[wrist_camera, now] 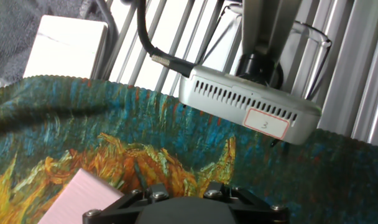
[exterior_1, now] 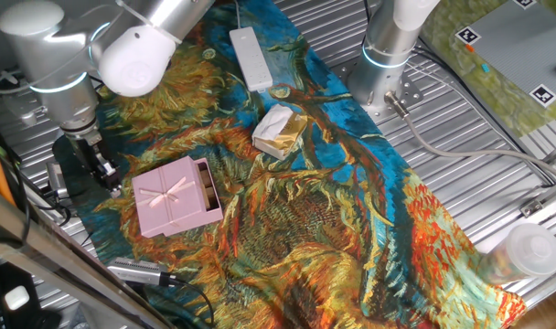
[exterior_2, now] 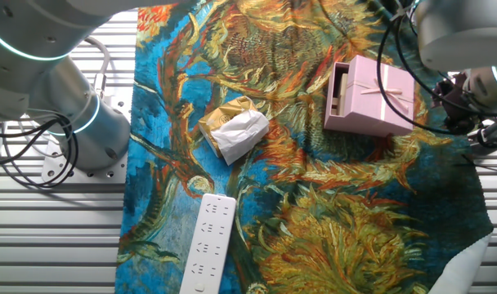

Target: Slide the outer casing onto the gift box

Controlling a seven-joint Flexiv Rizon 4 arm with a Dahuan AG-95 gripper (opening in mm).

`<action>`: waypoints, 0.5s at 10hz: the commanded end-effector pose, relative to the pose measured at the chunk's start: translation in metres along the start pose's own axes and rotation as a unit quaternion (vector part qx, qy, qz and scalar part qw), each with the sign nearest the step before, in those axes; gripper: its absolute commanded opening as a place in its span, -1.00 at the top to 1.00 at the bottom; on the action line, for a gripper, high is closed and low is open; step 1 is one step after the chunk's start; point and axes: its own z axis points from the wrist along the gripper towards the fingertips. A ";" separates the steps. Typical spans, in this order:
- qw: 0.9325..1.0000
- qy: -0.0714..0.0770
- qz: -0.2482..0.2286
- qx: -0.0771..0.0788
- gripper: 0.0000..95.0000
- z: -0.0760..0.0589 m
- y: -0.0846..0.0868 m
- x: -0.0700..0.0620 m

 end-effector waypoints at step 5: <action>1.000 -0.002 -0.003 -0.001 0.20 0.009 -0.001 0.000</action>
